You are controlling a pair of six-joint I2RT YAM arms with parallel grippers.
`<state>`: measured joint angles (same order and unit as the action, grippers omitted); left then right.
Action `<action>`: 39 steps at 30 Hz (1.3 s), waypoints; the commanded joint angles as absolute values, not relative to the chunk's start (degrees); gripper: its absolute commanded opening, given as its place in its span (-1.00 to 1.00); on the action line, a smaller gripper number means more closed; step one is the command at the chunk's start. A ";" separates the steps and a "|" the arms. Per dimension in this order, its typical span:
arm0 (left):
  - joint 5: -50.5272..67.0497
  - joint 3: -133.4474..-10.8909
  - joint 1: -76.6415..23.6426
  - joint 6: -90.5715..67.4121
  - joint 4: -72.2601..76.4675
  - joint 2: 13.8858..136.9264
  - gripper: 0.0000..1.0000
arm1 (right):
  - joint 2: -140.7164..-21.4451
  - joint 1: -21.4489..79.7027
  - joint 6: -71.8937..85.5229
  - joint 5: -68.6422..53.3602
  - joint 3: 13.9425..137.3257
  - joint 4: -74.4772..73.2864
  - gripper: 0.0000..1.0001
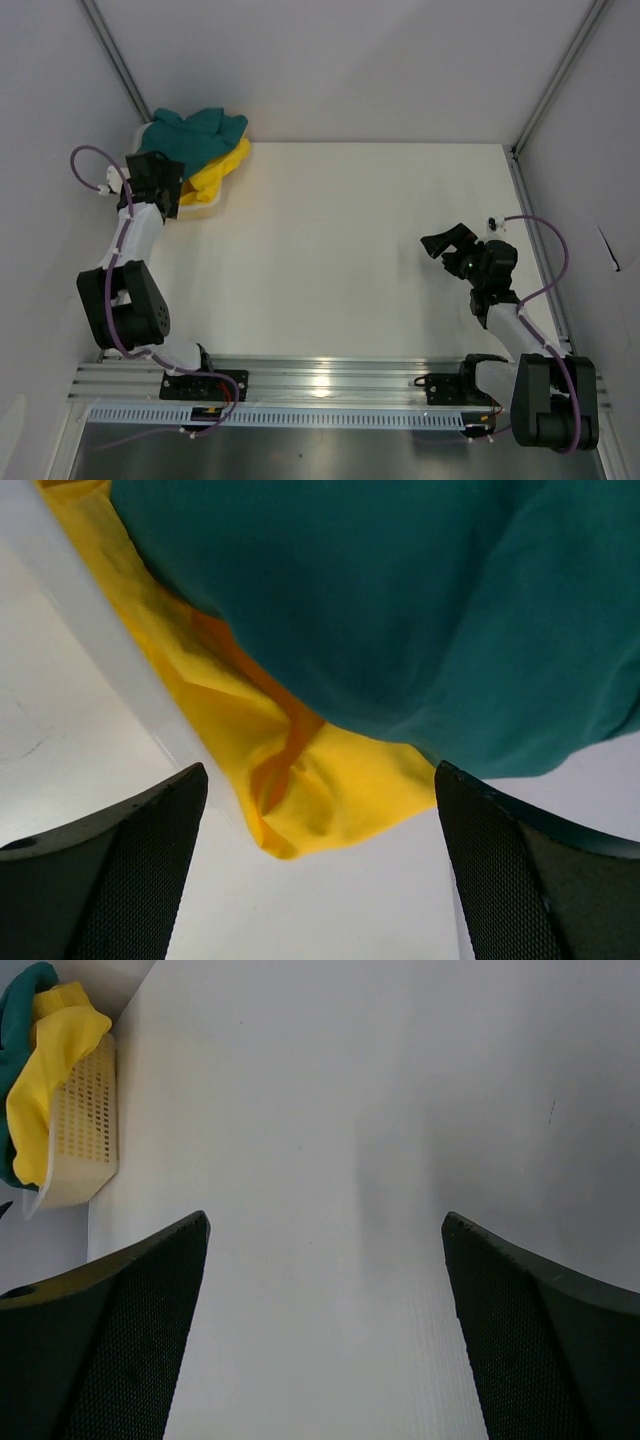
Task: Fold and stack the shorts
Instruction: Grab the shorts from the pile, then move the shorts to the center of the board
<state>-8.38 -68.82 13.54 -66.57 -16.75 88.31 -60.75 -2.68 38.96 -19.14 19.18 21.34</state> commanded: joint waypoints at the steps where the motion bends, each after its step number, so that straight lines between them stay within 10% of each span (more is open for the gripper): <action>1: -8.09 -73.03 14.15 -69.78 -13.45 91.31 0.90 | -59.85 -2.29 38.41 -19.07 19.86 22.76 0.99; 9: -12.03 -78.57 14.33 -66.28 -10.90 97.73 0.23 | -59.68 -2.37 38.41 -19.51 20.04 22.59 0.99; 13: -13.54 -79.54 14.68 -62.33 -6.78 97.56 -0.99 | -59.24 -2.29 38.41 -19.42 19.86 22.76 0.99; 39: -9.23 -83.50 -8.51 -49.48 1.05 55.38 -1.00 | -61.35 -2.02 38.41 -21.71 20.21 24.43 0.99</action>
